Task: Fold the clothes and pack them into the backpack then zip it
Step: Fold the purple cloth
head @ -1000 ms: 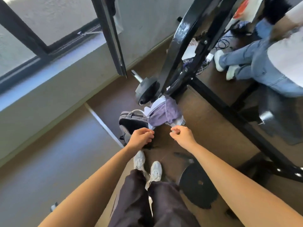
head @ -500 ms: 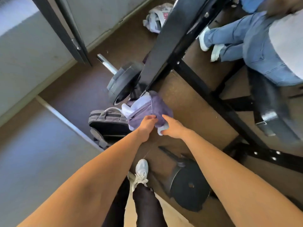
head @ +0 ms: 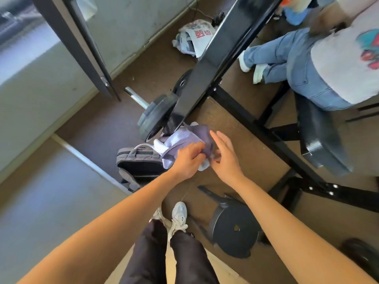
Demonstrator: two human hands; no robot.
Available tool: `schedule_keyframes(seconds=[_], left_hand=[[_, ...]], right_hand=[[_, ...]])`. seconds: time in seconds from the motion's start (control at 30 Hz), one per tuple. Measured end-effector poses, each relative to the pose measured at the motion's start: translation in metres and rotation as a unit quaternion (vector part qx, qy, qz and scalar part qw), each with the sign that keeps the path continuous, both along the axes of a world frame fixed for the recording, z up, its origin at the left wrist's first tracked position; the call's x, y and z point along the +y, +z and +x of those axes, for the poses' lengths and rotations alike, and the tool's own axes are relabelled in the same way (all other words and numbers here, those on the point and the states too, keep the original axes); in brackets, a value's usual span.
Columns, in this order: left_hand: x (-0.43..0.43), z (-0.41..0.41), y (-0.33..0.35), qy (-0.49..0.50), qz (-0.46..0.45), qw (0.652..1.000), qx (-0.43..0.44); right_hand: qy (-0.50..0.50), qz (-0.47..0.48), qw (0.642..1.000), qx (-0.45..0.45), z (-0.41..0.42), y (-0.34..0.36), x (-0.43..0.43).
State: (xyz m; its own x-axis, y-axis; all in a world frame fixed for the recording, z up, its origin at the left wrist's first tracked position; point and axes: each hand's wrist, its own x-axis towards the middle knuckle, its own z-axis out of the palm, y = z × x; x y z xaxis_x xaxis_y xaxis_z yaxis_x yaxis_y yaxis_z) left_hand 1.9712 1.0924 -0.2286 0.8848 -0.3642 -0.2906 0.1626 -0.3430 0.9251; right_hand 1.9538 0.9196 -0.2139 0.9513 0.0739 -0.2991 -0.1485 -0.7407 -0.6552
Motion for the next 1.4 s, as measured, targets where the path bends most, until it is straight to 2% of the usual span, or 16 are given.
schedule_keyframes(seconds=[0.13, 0.3, 0.4, 0.5, 0.6, 0.73, 0.87, 1.0, 1.1, 1.2, 1.33, 1.4], left_hand=[[0.030, -0.013, 0.075, -0.087, -0.056, 0.994, -0.044], [0.071, -0.026, 0.137, -0.046, -0.068, 0.994, -0.076], [0.102, -0.042, 0.139, -0.050, 0.041, 0.993, -0.103], [0.133, -0.070, 0.118, -0.023, 0.150, 0.987, -0.055], [0.149, -0.102, 0.098, 0.035, 0.162, 0.986, -0.006], [0.162, -0.153, 0.072, 0.176, 0.250, 0.950, 0.068], [0.160, -0.186, 0.067, 0.352, 0.204, 0.901, 0.153], [0.161, -0.199, 0.073, 0.438, 0.234, 0.861, 0.108], [0.180, -0.201, 0.083, 0.475, 0.250, 0.839, 0.087], [0.194, -0.201, 0.096, 0.459, 0.248, 0.850, 0.071], [0.196, -0.204, 0.109, 0.457, 0.179, 0.866, 0.098], [0.197, -0.211, 0.107, 0.476, 0.181, 0.855, 0.097]], right_hand=[[0.080, 0.037, 0.996, -0.012, -0.006, 0.064, 0.013], [0.081, 0.047, 0.994, 0.055, -0.016, 0.120, 0.029], [0.078, 0.057, 0.995, 0.002, -0.023, 0.140, 0.043], [0.067, 0.079, 0.994, -0.046, -0.026, 0.153, 0.052], [0.077, 0.119, 0.990, 0.002, -0.030, 0.152, 0.051], [0.085, 0.159, 0.983, 0.042, -0.025, 0.141, 0.041], [0.126, 0.130, 0.982, 0.059, -0.016, 0.130, 0.023], [0.148, 0.056, 0.984, 0.087, -0.016, 0.115, 0.006], [0.230, -0.019, 0.963, 0.137, -0.024, 0.113, 0.001], [0.317, -0.048, 0.931, 0.173, -0.035, 0.116, 0.003], [0.330, -0.055, 0.925, 0.178, -0.040, 0.113, 0.008], [0.327, -0.065, 0.923, 0.192, -0.037, 0.108, 0.009]])
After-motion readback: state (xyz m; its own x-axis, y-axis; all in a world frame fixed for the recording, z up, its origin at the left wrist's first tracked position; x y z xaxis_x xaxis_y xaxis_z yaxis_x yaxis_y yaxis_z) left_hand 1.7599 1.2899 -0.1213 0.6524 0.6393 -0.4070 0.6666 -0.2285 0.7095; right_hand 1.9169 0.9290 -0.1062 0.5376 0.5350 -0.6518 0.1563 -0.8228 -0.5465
